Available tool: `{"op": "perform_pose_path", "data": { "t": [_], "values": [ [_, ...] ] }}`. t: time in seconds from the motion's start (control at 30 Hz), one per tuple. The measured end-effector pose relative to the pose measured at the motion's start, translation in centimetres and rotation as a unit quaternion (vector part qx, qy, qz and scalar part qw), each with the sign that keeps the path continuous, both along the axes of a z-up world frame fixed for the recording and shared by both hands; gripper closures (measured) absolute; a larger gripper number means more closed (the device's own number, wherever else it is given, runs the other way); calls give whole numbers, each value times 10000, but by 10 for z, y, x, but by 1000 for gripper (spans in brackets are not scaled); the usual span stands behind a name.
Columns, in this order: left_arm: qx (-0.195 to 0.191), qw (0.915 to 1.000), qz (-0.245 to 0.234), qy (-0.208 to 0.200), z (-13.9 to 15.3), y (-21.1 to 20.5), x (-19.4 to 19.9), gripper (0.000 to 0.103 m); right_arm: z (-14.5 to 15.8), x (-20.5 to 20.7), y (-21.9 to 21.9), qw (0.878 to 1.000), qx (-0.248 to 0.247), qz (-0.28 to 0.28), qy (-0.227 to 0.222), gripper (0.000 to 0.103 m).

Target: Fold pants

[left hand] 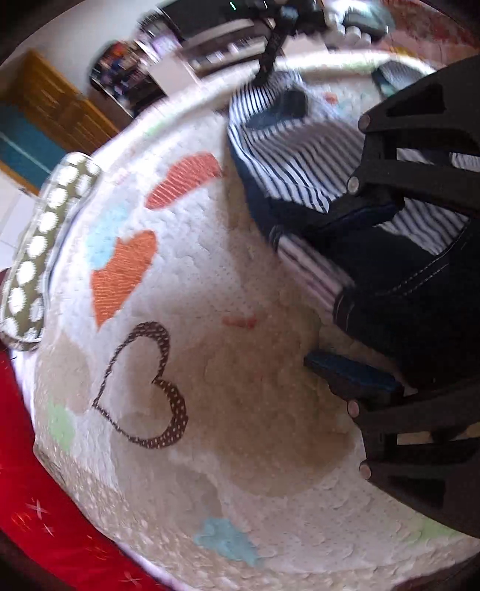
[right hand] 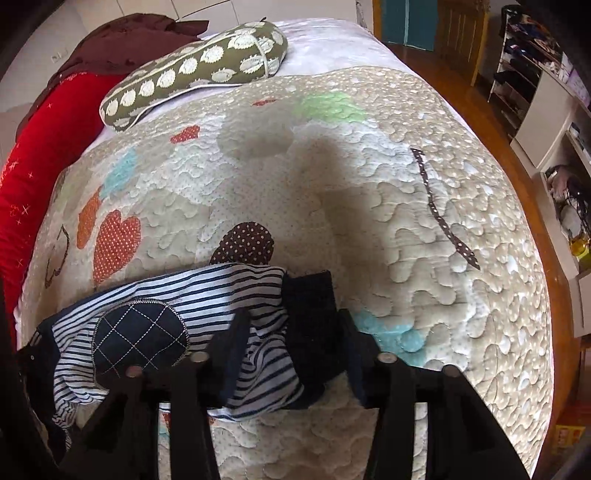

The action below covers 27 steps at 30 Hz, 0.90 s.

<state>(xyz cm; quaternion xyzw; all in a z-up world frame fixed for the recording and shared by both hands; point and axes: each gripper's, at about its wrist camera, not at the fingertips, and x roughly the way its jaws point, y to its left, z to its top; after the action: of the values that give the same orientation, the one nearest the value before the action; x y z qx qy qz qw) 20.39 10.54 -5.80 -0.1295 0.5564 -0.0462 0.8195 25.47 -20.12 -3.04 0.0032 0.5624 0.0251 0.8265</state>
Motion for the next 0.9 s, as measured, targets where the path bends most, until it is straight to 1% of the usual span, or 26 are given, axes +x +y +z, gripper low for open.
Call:
{"op": "perform_pose_path", "data": {
  "t": [0.03, 0.07, 0.1, 0.13, 0.27, 0.37, 0.4, 0.47, 0.5, 0.53, 0.63, 0.73, 0.8, 0.87, 0.9],
  "values": [
    [77, 9999, -56, 38, 1, -4, 2, 97, 0, -2, 1, 10000, -20, 13, -27, 90],
    [31, 9999, -120, 53, 3, -7, 1, 99, 1, -4, 3, 9999, -62, 49, -100, 90],
    [128, 9999, -101, -49, 9, -10, -3, 99, 5, -9, 2, 9998, -47, 72, -171, 91],
    [287, 9993, -112, -206, 18, -12, -10, 99, 10, -16, -2, 9997, 71, 47, -223, 91],
    [499, 9967, -9, -644, 54, -12, -35, 99, 36, -46, -18, 9980, 355, 5, -514, 91],
    [956, 9893, 69, -1100, 85, -19, -64, 99, 59, -73, -20, 9957, 383, 167, -827, 93],
    [1099, 9854, 77, -1296, 95, -24, -81, 99, 69, -90, -20, 9939, 367, 288, -1002, 93],
    [1120, 9821, 71, -1511, 104, -29, -104, 99, 78, -117, -22, 9912, 481, 429, -1159, 93],
    [1066, 9807, 67, -1636, 108, -31, -126, 99, 80, -135, -26, 9898, 563, 484, -1214, 94],
    [1046, 9800, 72, -1690, 108, -33, -136, 99, 80, -155, -29, 9887, 614, 539, -1257, 95],
    [912, 9786, 124, -1841, 106, -34, -191, 99, 71, -204, -41, 9876, 743, 612, -1244, 95],
    [785, 9791, 210, -1865, 91, -39, -238, 97, 50, -257, -59, 9878, 887, 600, -1128, 95],
    [744, 9811, 267, -1764, 73, -42, -263, 97, 32, -283, -68, 9897, 795, 535, -1067, 95],
    [746, 9862, 296, -1450, 49, -45, -280, 96, 16, -306, -80, 9918, 726, 398, -970, 95],
    [752, 9876, 306, -1342, 42, -46, -286, 95, 10, -318, -90, 9928, 745, 250, -903, 95]
  ]
}}
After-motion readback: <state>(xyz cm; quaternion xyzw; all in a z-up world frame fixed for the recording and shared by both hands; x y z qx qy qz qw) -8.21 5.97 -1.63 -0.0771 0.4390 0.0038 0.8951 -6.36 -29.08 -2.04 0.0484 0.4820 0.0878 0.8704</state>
